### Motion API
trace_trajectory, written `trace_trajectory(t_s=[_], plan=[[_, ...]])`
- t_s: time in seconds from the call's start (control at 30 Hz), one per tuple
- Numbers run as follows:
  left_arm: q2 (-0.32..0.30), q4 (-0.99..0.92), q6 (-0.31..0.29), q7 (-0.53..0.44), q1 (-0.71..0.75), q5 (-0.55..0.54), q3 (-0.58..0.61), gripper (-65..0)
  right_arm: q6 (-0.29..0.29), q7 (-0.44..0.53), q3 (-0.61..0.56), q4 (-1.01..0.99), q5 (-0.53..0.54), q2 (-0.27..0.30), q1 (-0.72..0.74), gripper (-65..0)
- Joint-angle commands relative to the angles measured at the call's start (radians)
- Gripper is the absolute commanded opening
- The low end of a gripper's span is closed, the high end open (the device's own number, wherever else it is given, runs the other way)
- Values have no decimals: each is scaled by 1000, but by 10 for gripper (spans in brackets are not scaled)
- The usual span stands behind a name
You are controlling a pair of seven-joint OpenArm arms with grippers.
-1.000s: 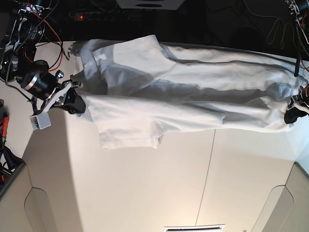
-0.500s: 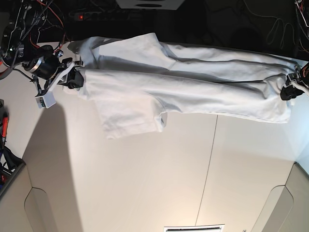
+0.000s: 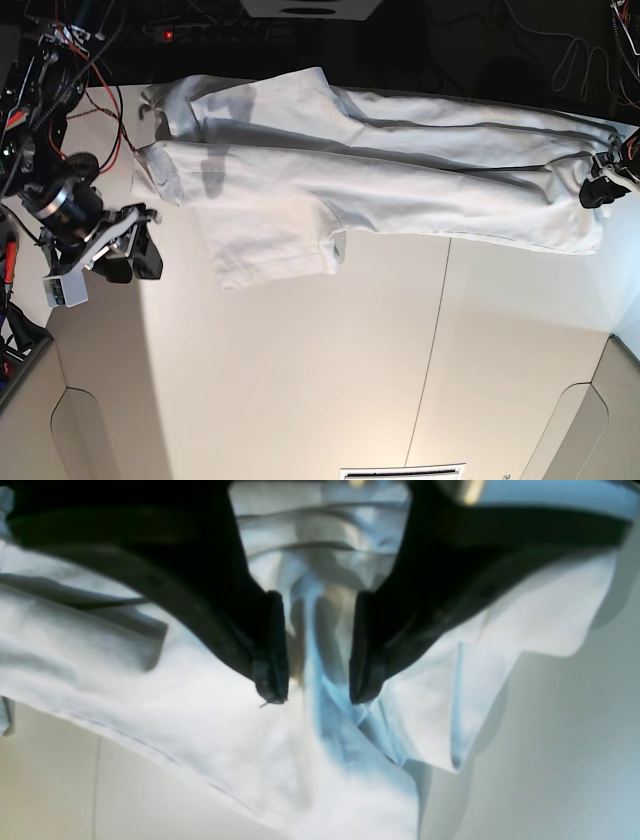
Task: Layout the t-shirt on the table in an organized manner, then fold the t-shirt properly
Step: 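Fold the shirt lengthwise with both grippers, lifting the hem edge over, then press the folded shirt flat with the right gripper along its length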
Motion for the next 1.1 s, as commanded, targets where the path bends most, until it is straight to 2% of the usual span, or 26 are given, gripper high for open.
trace_trajectory(t_s=[0.0, 0.1, 0.37, 0.43, 0.5, 0.53, 0.67, 0.8, 0.9, 1.07], plan=[[-25, 16, -9, -23, -6, -17, -8, -409, -8, 24, 0, -33, -4, -2, 41, -372], [-25, 16, -9, -30, -6, -17, -8, -409, -21, 61, 0, -238, -11, -3, 124, -372], [-25, 16, -9, -29, -6, -17, -8, -409, -1, 82, -50, -738, 45, -3, 307, -376], [-25, 16, -9, -29, -6, -17, -8, -409, -2, 77, -73, -805, 40, -3, 328, -459], [-25, 16, -9, -30, -6, -19, -8, -409, -2, 77, -95, -829, 42, -3, 334, -622], [-25, 16, -9, -29, -6, -24, -8, -409, -2, 77, -103, -828, 42, -3, 334, -650], [-25, 16, -9, -29, -6, -39, -8, -409, -1, 68, -105, -776, 42, -3, 335, -650], [-25, 16, -9, -29, -5, -40, -8, -409, -1, 0, -105, -619, 53, -11, 320, -650], [-25, 16, -9, -29, -6, -41, -8, -409, -1, -63, -105, -455, 68, -42, 283, -650], [-25, 16, -9, -29, -6, -43, -8, -409, 16, -161, -130, -205, 151, -133, 170, -650]])
